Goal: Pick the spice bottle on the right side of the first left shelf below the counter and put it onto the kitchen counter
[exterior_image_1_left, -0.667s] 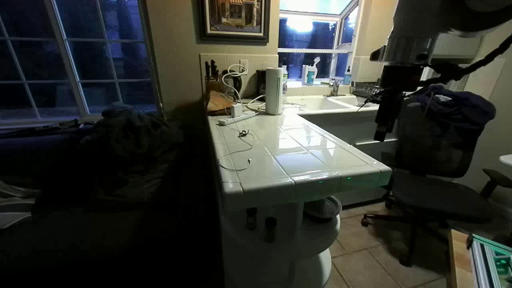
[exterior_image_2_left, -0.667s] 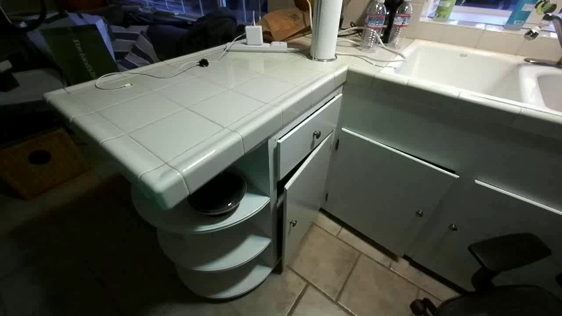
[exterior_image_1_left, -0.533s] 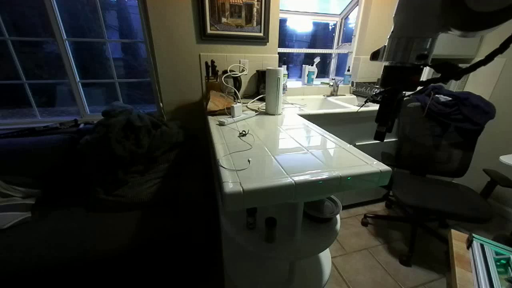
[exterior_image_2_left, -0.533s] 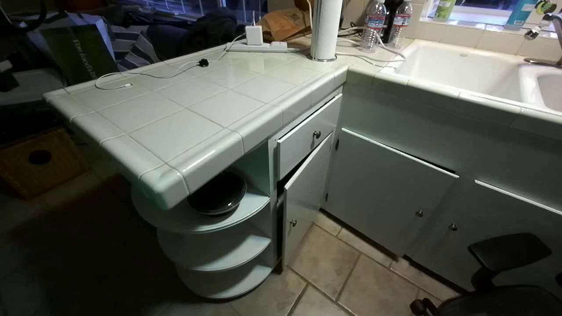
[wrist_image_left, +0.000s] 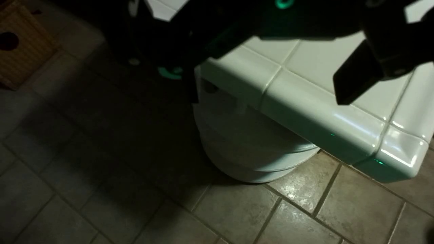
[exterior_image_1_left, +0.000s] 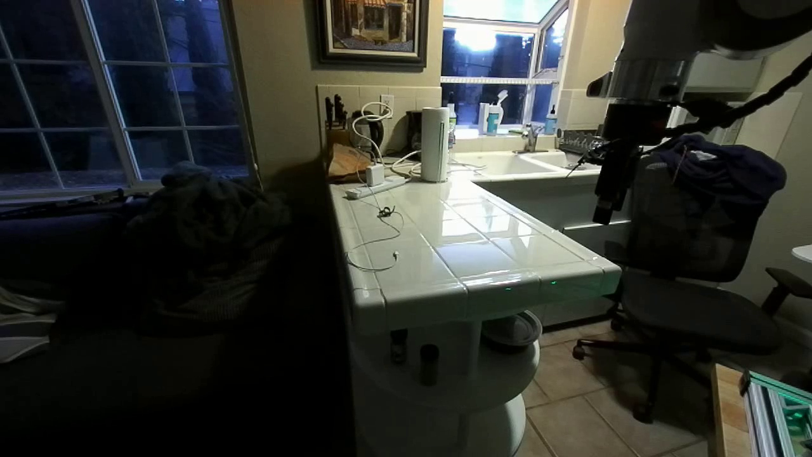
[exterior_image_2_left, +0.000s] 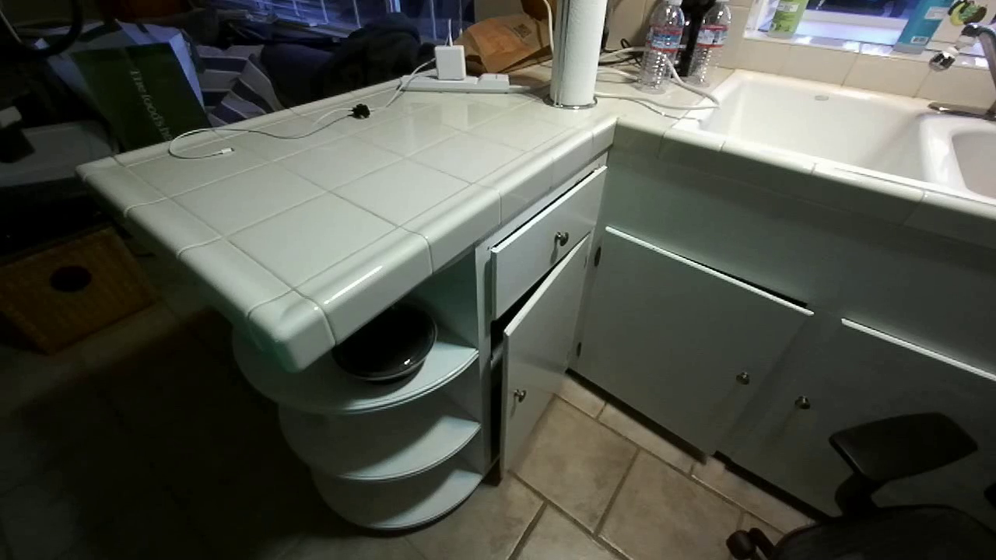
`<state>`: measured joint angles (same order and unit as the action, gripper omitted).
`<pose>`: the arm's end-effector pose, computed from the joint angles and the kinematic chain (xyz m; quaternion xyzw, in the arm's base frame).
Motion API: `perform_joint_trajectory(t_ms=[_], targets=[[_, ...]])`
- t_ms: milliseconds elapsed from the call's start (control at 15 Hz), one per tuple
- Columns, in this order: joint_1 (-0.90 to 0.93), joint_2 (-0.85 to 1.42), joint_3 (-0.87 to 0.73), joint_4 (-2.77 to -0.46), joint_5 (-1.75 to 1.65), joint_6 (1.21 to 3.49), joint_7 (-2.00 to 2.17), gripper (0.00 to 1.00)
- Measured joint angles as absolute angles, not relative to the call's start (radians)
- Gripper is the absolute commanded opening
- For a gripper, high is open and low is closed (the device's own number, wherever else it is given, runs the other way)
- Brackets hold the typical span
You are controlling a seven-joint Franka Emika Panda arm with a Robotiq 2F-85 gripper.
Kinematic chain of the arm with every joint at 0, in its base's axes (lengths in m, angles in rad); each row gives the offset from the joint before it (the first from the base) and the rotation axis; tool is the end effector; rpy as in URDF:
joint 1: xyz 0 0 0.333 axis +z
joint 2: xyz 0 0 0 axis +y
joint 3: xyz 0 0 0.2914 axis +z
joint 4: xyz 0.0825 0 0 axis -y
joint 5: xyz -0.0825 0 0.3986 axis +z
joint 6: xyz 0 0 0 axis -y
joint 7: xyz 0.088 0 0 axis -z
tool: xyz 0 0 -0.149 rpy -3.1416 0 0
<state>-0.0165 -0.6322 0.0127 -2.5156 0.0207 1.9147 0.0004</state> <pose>0.3917 0.0005 0.4266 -0.9998 0.0066 -0.0157 0.0060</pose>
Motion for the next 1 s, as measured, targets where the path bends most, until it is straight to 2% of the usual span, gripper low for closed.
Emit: perform_joint_trajectory(t_ms=[733,1000], targets=[[-0.011,-0.626,0.018,-2.512,0.027,1.917,0.0,1.0],[0.065,-0.546,0.064,-2.479,0.096,1.951,0.021,1.0]])
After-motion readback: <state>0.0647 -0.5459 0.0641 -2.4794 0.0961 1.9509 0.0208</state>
